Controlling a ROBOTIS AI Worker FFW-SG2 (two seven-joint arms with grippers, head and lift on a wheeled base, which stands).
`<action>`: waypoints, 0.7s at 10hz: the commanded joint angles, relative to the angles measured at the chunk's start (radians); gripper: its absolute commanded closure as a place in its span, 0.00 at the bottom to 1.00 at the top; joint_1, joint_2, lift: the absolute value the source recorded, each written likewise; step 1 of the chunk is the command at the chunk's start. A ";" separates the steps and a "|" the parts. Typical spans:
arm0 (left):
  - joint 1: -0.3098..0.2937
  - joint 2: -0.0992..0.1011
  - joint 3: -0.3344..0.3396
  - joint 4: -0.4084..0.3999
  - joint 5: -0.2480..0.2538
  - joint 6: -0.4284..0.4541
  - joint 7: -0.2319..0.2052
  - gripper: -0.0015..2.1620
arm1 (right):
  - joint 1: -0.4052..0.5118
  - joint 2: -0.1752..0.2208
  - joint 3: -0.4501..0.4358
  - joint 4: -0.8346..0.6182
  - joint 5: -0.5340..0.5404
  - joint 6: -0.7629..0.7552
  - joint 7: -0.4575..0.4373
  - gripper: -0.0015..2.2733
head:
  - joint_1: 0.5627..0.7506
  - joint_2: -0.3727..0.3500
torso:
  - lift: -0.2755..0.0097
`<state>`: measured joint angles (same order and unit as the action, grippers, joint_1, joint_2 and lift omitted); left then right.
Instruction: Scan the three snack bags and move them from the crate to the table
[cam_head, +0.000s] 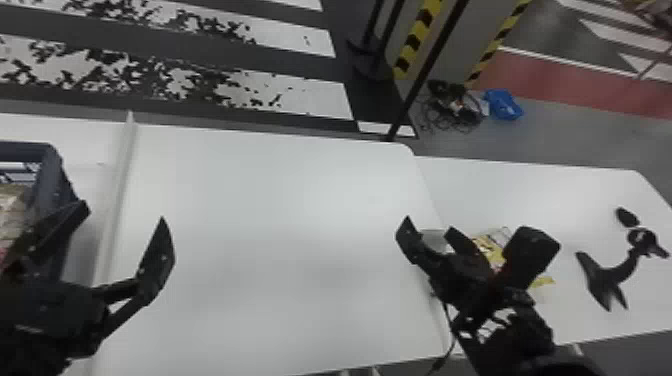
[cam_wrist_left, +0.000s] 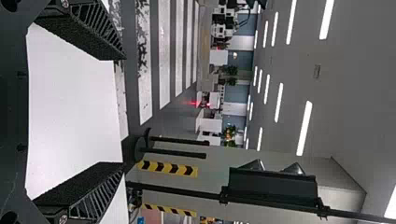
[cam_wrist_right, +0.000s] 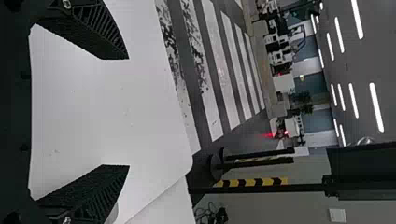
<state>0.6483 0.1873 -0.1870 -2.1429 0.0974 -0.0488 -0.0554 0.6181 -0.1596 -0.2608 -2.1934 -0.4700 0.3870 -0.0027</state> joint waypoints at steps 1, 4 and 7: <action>0.004 0.001 0.012 -0.006 0.010 0.008 -0.001 0.03 | 0.017 0.020 0.135 0.015 0.122 -0.179 -0.006 0.02 | 0.70 0.05 | 0.75; 0.007 0.003 0.032 -0.022 0.025 0.064 -0.006 0.03 | 0.083 0.020 0.302 0.060 0.232 -0.504 -0.057 0.02 | 0.70 0.26 | 0.75; 0.042 0.003 0.132 -0.071 0.096 0.159 -0.038 0.03 | 0.087 0.022 0.321 0.095 0.251 -0.575 -0.071 0.03 | 0.70 0.35 | 0.75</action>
<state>0.6831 0.1904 -0.0796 -2.1963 0.1766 0.0758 -0.0925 0.7073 -0.1386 0.0604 -2.1016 -0.2237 -0.1849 -0.0732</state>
